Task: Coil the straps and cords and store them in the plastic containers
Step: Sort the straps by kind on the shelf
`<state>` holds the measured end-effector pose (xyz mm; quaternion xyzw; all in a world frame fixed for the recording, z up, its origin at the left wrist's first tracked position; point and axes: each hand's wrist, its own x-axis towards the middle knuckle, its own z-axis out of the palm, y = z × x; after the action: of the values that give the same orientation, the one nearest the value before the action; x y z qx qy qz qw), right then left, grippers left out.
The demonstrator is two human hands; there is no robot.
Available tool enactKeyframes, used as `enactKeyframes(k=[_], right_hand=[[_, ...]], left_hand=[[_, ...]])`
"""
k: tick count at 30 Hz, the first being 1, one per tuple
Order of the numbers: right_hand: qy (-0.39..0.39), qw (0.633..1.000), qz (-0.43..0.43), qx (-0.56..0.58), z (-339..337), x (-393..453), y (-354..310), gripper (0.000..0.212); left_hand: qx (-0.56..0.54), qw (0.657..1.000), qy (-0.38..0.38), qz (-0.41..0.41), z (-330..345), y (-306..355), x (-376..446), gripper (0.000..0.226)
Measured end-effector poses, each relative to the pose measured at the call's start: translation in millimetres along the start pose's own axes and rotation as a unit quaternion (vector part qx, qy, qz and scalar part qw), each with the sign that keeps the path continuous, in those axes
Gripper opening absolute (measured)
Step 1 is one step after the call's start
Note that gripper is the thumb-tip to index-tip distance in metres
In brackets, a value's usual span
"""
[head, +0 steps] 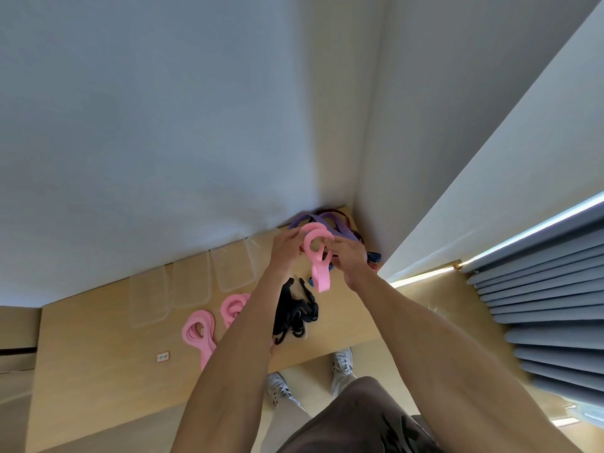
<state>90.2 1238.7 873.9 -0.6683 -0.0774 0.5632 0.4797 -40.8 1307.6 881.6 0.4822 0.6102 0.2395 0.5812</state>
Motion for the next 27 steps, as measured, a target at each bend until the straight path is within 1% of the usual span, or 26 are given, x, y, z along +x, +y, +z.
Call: enactKeyframes(k=[2, 4, 7, 10, 12, 14, 15, 17, 18, 20, 22, 23, 24, 27], right_hand=[[0.019, 0.998, -0.037, -0.040, 3, 1, -1, 0.018], [0.026, 0.997, -0.059, -0.043, 5, 0, -2, 0.014], [0.035, 0.997, -0.068, -0.031, 11, 1, 0, 0.019], [0.021, 0.998, -0.064, 0.003, 18, -2, 3, 0.023], [0.015, 0.998, -0.068, -0.009, 22, -4, 3, 0.028], [0.020, 0.996, -0.069, -0.043, 23, -6, 3, 0.022], [0.023, 0.995, -0.072, -0.068, 24, -7, 3, 0.019], [0.016, 0.994, -0.070, -0.084, 26, -9, 5, 0.020], [0.007, 0.994, -0.065, -0.090, 27, -10, 6, 0.018], [-0.024, 0.991, -0.048, -0.126, 30, -12, 8, 0.013], [-0.072, 0.982, -0.025, -0.174, 33, -15, 15, 0.023], [-0.090, 0.975, -0.017, -0.201, 35, -18, 19, 0.027], [-0.099, 0.970, -0.012, -0.223, 38, -21, 24, 0.028], [-0.134, 0.948, -0.001, -0.288, 50, -29, 42, 0.026]], left_hand=[[-0.044, 0.998, -0.021, -0.029, -2, -1, -3, 0.023], [-0.070, 0.995, -0.045, -0.053, -2, 0, -7, 0.028], [-0.068, 0.993, -0.067, -0.064, -1, 1, -11, 0.029], [-0.053, 0.995, -0.066, -0.050, -3, 3, -12, 0.024], [-0.083, 0.992, -0.050, -0.076, -4, 4, -11, 0.028], [-0.080, 0.992, -0.054, -0.083, -6, 4, -12, 0.032], [-0.060, 0.994, -0.063, -0.072, -6, 4, -13, 0.029], [-0.040, 0.995, -0.074, -0.046, -8, 3, -15, 0.015], [-0.051, 0.996, -0.063, -0.046, -10, 2, -15, 0.012], [-0.101, 0.993, -0.015, -0.061, -18, 2, -14, 0.015], [-0.146, 0.986, 0.026, -0.076, -31, -1, -12, 0.013], [-0.147, 0.985, 0.043, -0.081, -38, -4, -11, 0.014], [-0.131, 0.986, 0.059, -0.084, -47, -8, -11, 0.016], [-0.027, 0.990, 0.109, -0.082, -75, -28, -16, 0.018]])
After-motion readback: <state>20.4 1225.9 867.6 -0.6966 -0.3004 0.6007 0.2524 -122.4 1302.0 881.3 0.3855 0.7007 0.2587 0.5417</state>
